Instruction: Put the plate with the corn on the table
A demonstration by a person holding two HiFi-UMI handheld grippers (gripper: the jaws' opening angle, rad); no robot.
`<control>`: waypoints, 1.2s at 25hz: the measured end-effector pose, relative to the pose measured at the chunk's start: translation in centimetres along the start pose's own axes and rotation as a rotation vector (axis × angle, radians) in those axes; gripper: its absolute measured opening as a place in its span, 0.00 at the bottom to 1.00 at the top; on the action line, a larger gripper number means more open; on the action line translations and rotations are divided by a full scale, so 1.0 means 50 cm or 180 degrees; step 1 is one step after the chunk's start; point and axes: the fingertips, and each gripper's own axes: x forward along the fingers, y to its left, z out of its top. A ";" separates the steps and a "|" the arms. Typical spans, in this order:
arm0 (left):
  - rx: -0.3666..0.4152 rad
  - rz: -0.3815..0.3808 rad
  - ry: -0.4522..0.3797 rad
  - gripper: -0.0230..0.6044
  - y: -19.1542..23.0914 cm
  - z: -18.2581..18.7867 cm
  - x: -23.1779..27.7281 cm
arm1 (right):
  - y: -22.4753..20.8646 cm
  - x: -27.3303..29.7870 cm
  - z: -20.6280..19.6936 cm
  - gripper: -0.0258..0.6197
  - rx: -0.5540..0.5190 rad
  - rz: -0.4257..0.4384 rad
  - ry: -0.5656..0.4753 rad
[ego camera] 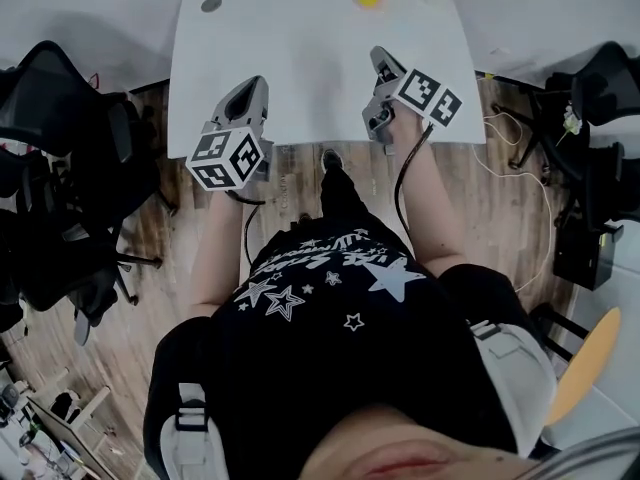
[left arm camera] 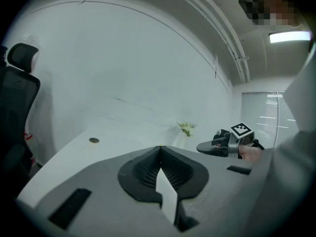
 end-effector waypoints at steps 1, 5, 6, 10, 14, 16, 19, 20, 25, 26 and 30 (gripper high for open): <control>-0.0009 0.0008 0.0011 0.05 -0.004 -0.009 -0.019 | 0.006 -0.016 -0.011 0.05 -0.0022 0.0019 -0.0009; -0.0051 -0.0020 0.0042 0.05 -0.020 -0.046 -0.094 | 0.028 -0.083 -0.064 0.05 -0.0056 0.0045 -0.0030; -0.0056 -0.0046 0.0051 0.05 -0.024 -0.054 -0.111 | 0.033 -0.102 -0.079 0.05 -0.0069 0.0055 -0.0034; -0.0080 -0.0139 0.0091 0.05 -0.045 -0.080 -0.157 | 0.055 -0.168 -0.135 0.05 -0.0179 0.0107 0.0014; -0.0098 -0.0220 0.0135 0.05 -0.076 -0.098 -0.177 | 0.037 -0.218 -0.151 0.05 -0.0253 0.0022 0.0067; -0.0088 -0.0247 0.0120 0.05 -0.086 -0.096 -0.180 | 0.032 -0.233 -0.141 0.05 -0.0281 0.0009 0.0035; -0.0102 -0.0252 0.0102 0.05 -0.093 -0.094 -0.177 | 0.036 -0.247 -0.128 0.05 -0.0327 0.0047 -0.0008; -0.0117 -0.0250 0.0108 0.05 -0.097 -0.095 -0.174 | 0.036 -0.251 -0.127 0.05 -0.0349 0.0050 -0.0004; -0.0126 -0.0280 0.0154 0.05 -0.141 -0.102 -0.165 | 0.016 -0.293 -0.119 0.05 -0.0440 0.0008 0.0031; -0.0115 -0.0298 0.0148 0.05 -0.153 -0.101 -0.165 | 0.011 -0.305 -0.118 0.05 -0.0449 0.0006 0.0039; -0.0077 -0.0348 0.0131 0.05 -0.210 -0.107 -0.168 | -0.011 -0.360 -0.118 0.05 -0.0486 0.0019 0.0070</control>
